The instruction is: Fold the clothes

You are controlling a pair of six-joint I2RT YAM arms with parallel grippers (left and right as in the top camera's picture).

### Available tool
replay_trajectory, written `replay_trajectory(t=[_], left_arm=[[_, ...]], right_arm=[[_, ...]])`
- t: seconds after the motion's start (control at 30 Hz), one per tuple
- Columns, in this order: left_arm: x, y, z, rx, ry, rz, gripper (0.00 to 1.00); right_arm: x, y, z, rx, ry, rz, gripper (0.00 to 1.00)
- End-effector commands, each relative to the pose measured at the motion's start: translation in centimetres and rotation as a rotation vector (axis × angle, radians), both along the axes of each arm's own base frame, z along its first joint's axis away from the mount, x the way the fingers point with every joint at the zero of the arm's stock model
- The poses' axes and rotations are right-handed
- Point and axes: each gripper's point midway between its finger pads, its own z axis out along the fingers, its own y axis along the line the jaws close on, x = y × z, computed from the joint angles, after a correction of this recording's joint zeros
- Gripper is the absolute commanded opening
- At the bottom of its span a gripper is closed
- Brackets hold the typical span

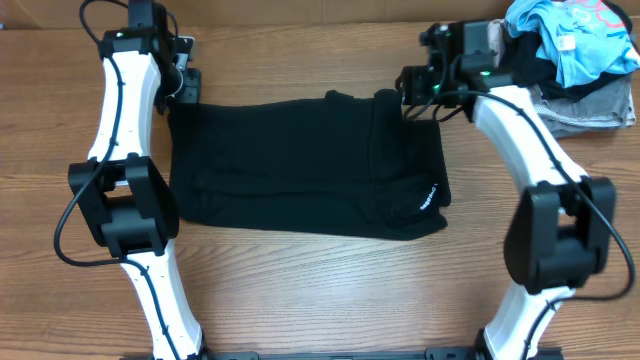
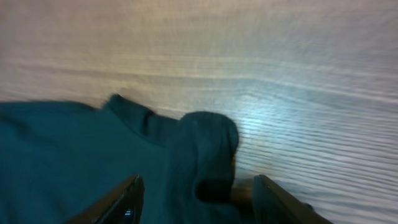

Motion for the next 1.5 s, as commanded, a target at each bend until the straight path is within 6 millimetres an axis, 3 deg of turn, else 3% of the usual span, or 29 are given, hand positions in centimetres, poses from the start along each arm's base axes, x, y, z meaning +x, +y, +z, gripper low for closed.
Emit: replay_trajectory(t=[0.0, 0.2, 0.3, 0.4, 0.53, 0.63, 0.8, 0.9, 1.03, 1.13, 1.27, 1.37, 1.47], left_arm=[[0.6, -0.3, 0.9, 0.005, -0.028, 0.007, 0.04], [0.6, -0.3, 0.9, 0.005, -0.029, 0.007, 0.04], [0.7, -0.3, 1.0, 0.006, -0.031, 0.006, 0.04], [0.7, -0.1, 1.0, 0.009, -0.032, 0.009, 0.04], [0.7, 0.0, 1.0, 0.009, -0.032, 0.01, 0.04], [0.7, -0.1, 1.0, 0.008, -0.032, 0.01, 0.04], [0.7, -0.1, 1.0, 0.008, -0.031, 0.01, 0.04], [0.7, -0.1, 1.0, 0.008, -0.032, 0.01, 0.04], [0.7, -0.1, 1.0, 0.008, -0.032, 0.01, 0.04], [0.7, -0.1, 1.0, 0.008, -0.032, 0.01, 0.04], [0.7, -0.1, 0.9, 0.008, -0.031, 0.01, 0.04], [0.7, -0.1, 0.9, 0.008, -0.032, 0.01, 0.04], [0.7, -0.1, 0.9, 0.008, -0.032, 0.01, 0.04]], right_arm=[[0.3, 0.7, -3.0, -0.054, 0.039, 0.02, 0.59], [-0.6, 1.4, -6.6, -0.153, 0.105, 0.017, 0.55], [-0.9, 0.5, -7.3, -0.222, 0.123, -0.044, 0.25], [-0.9, -0.9, -7.3, -0.265, 0.13, -0.124, 0.05], [-2.2, -1.3, -7.7, -0.289, 0.186, -0.124, 0.04], [-4.7, -1.6, -8.1, -0.298, 0.287, -0.136, 0.04], [-9.6, 0.4, -8.8, -0.251, 0.479, -0.064, 0.04], [-11.3, 1.0, -8.8, -0.25, 0.539, -0.042, 0.04], [-10.8, 1.4, -7.5, -0.229, 0.512, -0.05, 0.23], [-9.1, 1.8, -4.5, -0.193, 0.436, -0.056, 0.33], [-6.1, 1.5, -0.1, -0.152, 0.316, -0.082, 0.58], [-4.2, 1.2, 1.2, -0.127, 0.245, -0.101, 0.64], [-3.4, 1.0, 0.8, -0.106, 0.234, -0.106, 0.64]])
